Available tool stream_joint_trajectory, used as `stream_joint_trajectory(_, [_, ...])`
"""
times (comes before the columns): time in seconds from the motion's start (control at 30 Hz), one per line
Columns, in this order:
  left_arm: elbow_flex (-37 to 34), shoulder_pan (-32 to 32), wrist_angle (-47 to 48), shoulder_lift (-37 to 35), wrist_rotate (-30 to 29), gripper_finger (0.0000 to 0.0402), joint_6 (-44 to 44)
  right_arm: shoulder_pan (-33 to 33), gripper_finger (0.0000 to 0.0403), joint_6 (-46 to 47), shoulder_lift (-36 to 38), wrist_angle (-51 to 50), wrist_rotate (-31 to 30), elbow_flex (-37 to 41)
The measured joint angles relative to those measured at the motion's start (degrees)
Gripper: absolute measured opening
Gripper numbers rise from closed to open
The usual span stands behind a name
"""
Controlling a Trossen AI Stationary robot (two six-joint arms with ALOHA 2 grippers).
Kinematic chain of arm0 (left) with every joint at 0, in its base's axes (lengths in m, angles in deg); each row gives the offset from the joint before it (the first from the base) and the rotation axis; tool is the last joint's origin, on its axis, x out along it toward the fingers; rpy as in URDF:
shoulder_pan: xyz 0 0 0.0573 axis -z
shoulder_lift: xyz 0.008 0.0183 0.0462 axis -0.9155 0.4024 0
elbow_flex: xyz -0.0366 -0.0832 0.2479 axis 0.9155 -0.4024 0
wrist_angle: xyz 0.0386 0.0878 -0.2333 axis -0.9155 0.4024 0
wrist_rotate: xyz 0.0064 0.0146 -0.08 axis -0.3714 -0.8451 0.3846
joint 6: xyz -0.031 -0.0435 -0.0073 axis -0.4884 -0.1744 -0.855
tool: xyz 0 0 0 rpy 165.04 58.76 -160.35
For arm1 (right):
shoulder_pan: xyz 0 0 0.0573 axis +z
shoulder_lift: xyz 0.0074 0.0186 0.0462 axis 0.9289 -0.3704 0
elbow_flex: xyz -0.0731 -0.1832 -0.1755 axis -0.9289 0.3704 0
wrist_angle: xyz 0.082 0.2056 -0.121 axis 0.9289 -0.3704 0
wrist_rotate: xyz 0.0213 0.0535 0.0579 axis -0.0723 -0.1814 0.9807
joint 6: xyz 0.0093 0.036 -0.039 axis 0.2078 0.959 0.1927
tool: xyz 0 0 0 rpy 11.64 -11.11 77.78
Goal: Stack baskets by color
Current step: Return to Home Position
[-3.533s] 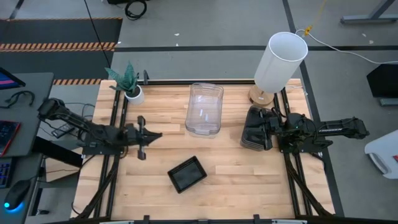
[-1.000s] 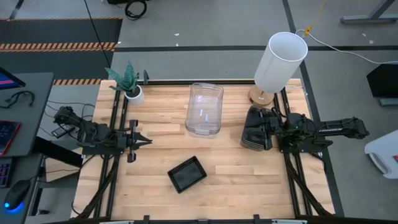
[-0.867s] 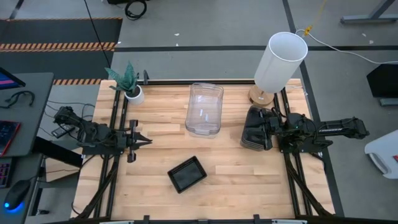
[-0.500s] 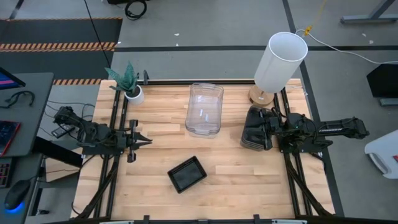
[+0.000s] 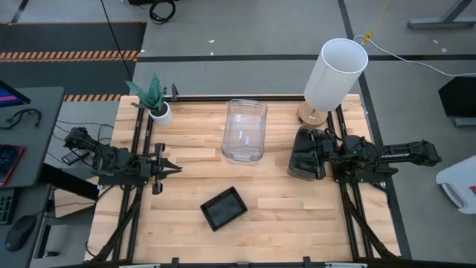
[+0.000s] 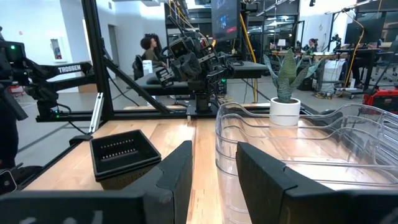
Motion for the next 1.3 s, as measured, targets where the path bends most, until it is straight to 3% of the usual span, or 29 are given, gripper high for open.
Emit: stream_joint_trajectory(1.3, [0.0, 0.0, 0.0, 0.0, 0.0, 0.0032, 0.0, 0.0, 0.0130, 0.0, 0.0, 0.0, 0.0, 0.0])
